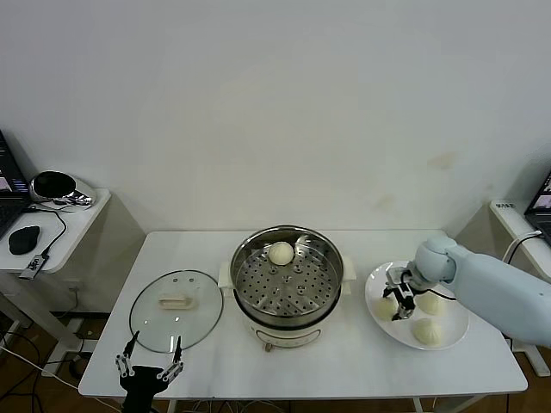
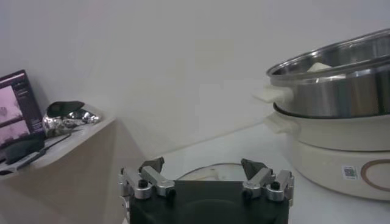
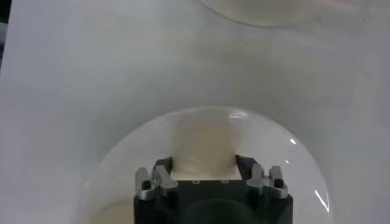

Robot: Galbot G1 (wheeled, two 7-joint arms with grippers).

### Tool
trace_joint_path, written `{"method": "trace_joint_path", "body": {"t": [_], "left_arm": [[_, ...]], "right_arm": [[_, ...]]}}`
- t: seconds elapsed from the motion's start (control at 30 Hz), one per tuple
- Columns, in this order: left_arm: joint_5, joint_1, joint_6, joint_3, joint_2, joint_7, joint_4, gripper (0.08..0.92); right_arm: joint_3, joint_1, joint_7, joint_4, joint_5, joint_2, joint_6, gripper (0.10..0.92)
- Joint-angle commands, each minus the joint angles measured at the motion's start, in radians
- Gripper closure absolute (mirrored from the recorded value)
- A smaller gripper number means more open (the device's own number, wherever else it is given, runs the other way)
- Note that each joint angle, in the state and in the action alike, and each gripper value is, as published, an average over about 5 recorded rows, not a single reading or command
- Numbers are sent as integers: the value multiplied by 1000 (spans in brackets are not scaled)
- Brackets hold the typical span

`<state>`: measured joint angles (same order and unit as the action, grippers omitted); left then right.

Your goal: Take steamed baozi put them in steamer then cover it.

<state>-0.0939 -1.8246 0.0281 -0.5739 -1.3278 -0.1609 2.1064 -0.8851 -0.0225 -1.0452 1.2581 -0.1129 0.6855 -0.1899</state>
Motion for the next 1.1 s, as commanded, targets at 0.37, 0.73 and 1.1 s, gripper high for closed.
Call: {"method": "trace_joint_path", "body": {"t": [0.37, 0.73, 1.1], "left_arm": [[0, 13, -2, 17, 15, 2, 6, 177], [13, 33, -2, 19, 31, 0, -4, 177], [19, 47, -1, 5, 17, -1, -15, 177]], "right_arm": [[-252, 521, -62, 170, 237, -144, -74, 483], [-478, 932, 9, 343, 553, 80, -232, 475], [-456, 723, 152, 215, 718, 435, -403, 474]]}}
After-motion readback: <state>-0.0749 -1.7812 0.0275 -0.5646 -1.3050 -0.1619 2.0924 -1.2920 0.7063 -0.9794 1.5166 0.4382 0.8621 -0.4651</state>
